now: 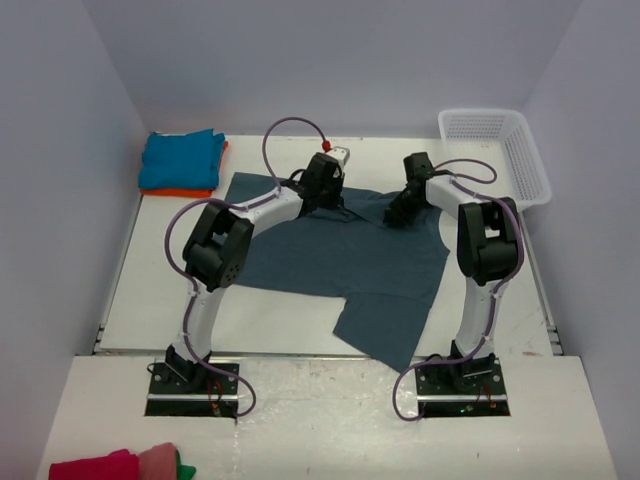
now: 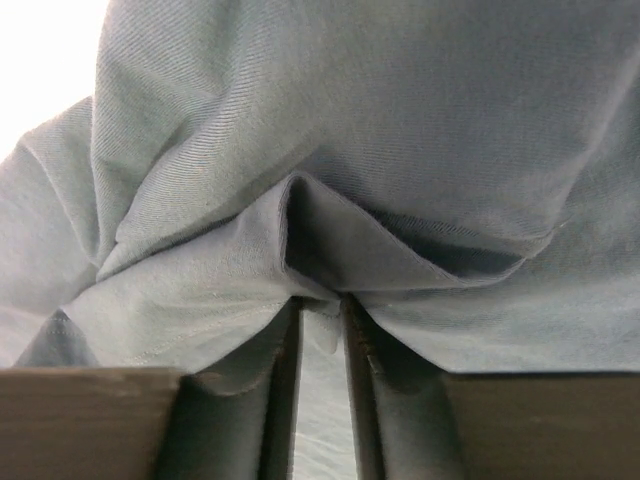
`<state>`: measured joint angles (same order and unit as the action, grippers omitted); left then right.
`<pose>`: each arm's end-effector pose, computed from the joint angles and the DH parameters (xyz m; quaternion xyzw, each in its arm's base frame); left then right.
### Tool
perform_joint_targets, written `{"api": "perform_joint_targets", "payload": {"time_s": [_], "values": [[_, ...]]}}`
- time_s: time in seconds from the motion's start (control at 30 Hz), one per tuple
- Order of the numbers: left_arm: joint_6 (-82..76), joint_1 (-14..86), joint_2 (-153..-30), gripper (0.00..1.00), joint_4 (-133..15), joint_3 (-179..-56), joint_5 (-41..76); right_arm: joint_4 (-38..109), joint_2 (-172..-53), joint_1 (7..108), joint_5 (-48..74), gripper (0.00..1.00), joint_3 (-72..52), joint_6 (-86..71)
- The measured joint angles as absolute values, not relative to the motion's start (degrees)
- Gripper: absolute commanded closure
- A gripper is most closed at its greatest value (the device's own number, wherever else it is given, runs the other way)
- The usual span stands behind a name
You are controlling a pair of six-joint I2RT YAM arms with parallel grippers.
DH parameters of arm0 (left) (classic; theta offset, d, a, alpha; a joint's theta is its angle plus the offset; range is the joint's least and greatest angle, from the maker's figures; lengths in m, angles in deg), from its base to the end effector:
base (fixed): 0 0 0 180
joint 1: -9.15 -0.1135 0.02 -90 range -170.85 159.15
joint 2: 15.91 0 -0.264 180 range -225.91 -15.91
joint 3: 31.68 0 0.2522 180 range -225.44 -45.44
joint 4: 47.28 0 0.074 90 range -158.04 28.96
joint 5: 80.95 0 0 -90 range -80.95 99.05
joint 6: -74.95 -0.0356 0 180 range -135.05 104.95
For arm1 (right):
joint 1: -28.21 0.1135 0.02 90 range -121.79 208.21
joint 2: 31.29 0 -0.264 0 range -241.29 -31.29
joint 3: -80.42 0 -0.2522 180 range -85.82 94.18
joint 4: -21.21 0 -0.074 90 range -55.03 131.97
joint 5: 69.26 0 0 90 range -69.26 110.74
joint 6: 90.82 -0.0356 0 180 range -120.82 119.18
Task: Fold and stack the t-shirts
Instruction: Fold the flattened tshirt in 1/3 of the way
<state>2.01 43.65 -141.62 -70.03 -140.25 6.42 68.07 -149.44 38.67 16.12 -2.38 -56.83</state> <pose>0.4123 -0.2814 0.1833 0.1277 0.8967 -0.1654 0.3903 0.4139 0.0793 0.1547 0.3724 0.9071 0.1385 0.1392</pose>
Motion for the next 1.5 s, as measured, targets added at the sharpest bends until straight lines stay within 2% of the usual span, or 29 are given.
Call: {"api": "perform_joint_targets", "payload": {"time_s": [0.07,0.27,0.53,0.63,0.9,1.27,1.5], "values": [[2.14,43.63,-141.62,1.0,-69.93,-140.12,6.79,68.35,-149.55,38.69,16.14,0.83,-2.25,-56.5],[2.38,43.61,-141.62,1.0,-68.94,-140.12,7.49,68.42,-149.74,38.73,16.25,0.85,-2.25,-56.29],[2.51,43.54,-141.62,1.0,-68.79,-140.03,7.88,69.49,-149.74,39.58,17.76,0.93,-1.13,-55.67],[2.58,43.52,-141.62,1.0,-68.81,-140.03,7.93,69.9,-149.74,39.96,18.48,1.0,-0.87,-55.17],[3.37,43.36,-141.71,1.0,-69.16,-140.05,8.04,70.76,-148.06,40.2,20.01,1.0,-1.02,-54.47],[4.92,44.24,-141.69,1.0,-69.75,-136.18,10.11,70.93,-133.79,40.98,23.84,1.0,-7.8,-51.87],[4.92,48.3,-140.55,1.0,-69.82,-133.54,12.25,71.19,-129.48,41.01,24.69,1.0,-12.54,-49.99]]}}
